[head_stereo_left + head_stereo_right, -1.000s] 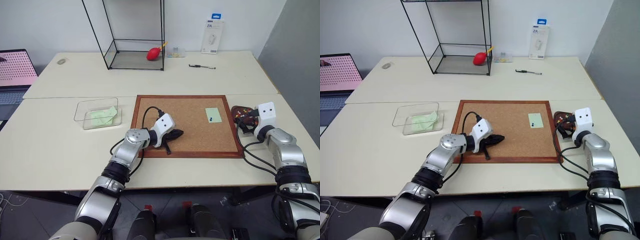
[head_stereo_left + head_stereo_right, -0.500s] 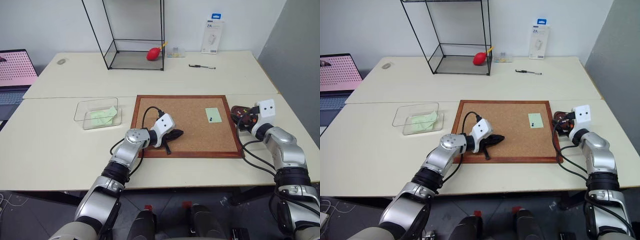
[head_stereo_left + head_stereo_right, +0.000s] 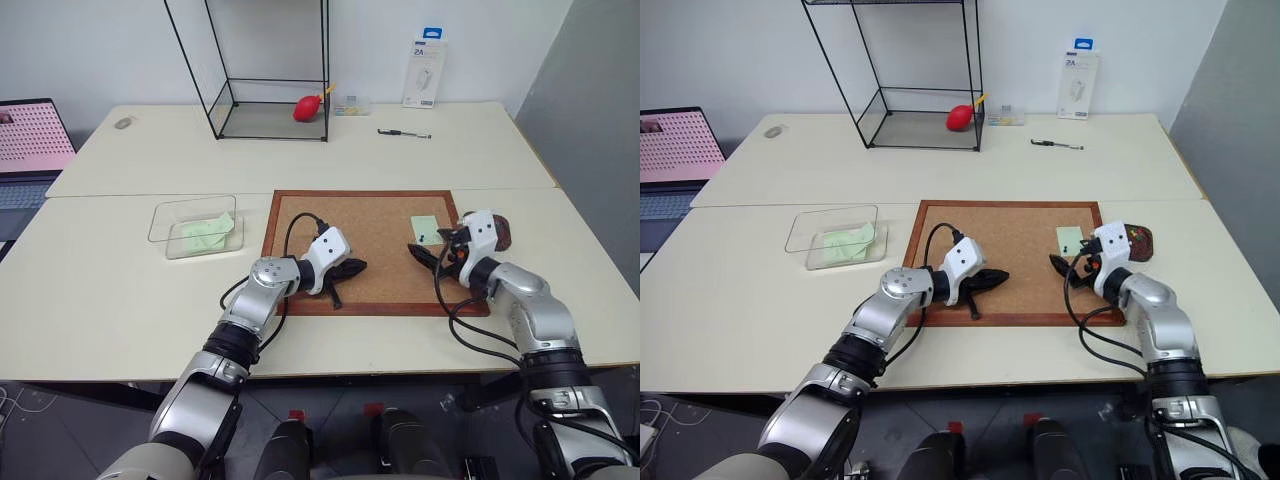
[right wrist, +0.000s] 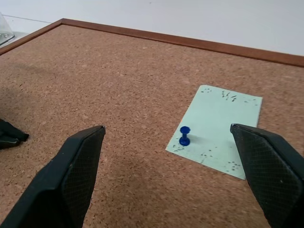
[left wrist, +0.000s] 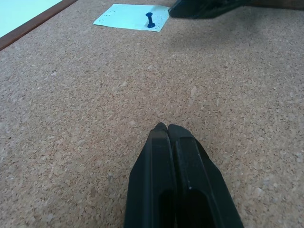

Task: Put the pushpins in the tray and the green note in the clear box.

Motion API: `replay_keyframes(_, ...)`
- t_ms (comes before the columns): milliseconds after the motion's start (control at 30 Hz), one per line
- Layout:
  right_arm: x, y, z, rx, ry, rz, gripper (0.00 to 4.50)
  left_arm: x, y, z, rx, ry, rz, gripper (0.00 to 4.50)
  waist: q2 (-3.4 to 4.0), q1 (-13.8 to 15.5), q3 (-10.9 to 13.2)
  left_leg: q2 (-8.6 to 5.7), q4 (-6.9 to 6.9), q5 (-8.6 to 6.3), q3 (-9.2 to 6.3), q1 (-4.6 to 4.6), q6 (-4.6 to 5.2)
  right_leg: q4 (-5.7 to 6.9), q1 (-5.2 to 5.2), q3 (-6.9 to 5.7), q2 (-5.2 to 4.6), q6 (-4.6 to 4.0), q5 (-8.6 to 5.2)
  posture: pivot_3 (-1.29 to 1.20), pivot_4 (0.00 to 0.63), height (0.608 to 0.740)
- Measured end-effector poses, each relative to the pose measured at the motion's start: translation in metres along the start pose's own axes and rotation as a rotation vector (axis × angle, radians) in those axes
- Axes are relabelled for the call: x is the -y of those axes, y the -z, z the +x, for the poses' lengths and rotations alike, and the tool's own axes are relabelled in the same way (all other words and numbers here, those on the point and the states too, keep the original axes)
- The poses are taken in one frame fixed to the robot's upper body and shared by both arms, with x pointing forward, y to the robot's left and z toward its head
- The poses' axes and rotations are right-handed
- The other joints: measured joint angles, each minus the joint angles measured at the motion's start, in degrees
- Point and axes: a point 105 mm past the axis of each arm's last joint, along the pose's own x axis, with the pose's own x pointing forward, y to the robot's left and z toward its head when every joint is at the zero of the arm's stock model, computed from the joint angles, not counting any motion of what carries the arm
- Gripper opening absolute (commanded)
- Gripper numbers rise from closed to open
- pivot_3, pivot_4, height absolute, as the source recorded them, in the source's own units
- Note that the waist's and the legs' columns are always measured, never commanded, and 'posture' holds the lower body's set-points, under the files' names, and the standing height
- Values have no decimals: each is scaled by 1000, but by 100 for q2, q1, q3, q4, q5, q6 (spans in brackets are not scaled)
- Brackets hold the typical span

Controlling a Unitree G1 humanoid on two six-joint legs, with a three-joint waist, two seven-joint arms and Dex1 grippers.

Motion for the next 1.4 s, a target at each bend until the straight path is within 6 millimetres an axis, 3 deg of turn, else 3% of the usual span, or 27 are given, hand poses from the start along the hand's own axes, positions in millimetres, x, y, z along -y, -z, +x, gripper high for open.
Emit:
replay_keyframes(67, 3, 0, 5, -2, 14, 4, 4036, 0, 0, 0, 0, 0, 0, 0, 0, -1, 0, 0, 0, 0, 0, 0, 0, 0, 0, 0, 0, 0, 0, 0, 150, 740)
replay_keyframes(233, 7, 0, 13, 5, 35, -8, 2890, 0, 0, 0, 0, 0, 1, 0, 0, -1, 0, 0, 0, 0, -1, 0, 0, 0, 0, -1, 0, 0, 0, 0, 150, 740)
replay_keyframes(600, 9, 4, 15, 1, 40, -40, 471, 0, 0, 0, 0, 0, 0, 0, 1, -1, 0, 0, 0, 0, -1, 0, 0, 0, 0, 0, 0, 0, 0, 0, 150, 740)
replay_keyframes(700, 7, 4, 16, 3, 27, -39, 13, 0, 0, 0, 0, 0, 0, 0, 1, -1, 0, 0, 0, 0, -1, 0, 0, 0, 0, 0, 0, 0, 0, 0, 150, 740)
replay_keyframes(1033, 3, -3, 12, 6, -3, -54, 13, 0, -1, 0, 2, 1, 4, 0, 1, -1, 0, 0, -1, 0, -2, -4, 0, 0, -3, -1, 0, 0, 0, 0, 150, 740)
replay_keyframes(1200, -16, -53, 6, 152, -101, -163, 13, 0, 0, -1, 0, -2, 1, 0, 1, -11, -1, 0, -1, 0, -7, -2, 0, -1, -1, -6, 0, 1, 0, 0, 150, 740)
replay_keyframes(1400, -26, -60, 0, 144, -159, -272, 13, -1, -1, 0, 10, -9, -13, 0, 0, 7, -1, -1, -1, 0, -8, -4, 0, -4, -1, -7, -1, 0, 0, 0, 150, 740)
